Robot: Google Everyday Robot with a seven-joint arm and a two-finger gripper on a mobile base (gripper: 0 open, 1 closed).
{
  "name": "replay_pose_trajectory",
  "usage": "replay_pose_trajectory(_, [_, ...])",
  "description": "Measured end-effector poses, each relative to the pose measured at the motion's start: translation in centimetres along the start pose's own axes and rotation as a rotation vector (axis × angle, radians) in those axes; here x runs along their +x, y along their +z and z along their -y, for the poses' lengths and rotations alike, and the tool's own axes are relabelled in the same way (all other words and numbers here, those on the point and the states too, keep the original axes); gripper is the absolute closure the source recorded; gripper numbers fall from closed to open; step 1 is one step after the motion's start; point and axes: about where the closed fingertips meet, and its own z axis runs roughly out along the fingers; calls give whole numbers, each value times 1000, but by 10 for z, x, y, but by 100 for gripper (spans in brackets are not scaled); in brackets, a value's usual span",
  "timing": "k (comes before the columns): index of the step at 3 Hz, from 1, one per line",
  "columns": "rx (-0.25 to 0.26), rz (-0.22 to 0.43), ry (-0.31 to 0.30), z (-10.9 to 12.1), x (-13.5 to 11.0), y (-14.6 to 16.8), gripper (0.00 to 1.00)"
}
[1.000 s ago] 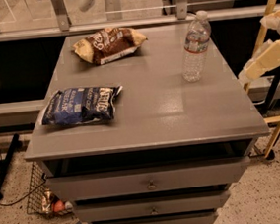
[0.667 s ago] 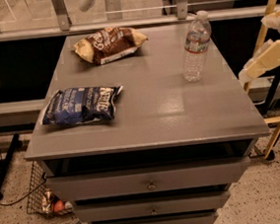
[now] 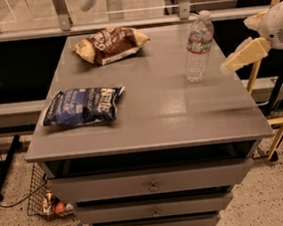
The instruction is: Knock water bottle over
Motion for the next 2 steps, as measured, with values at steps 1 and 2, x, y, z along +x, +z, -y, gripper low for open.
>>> replay_pose_trajectory(1, [-42, 75, 35, 4, -7, 22, 0])
replay_pose_trajectory(2, [-79, 152, 69, 3, -14, 39, 0])
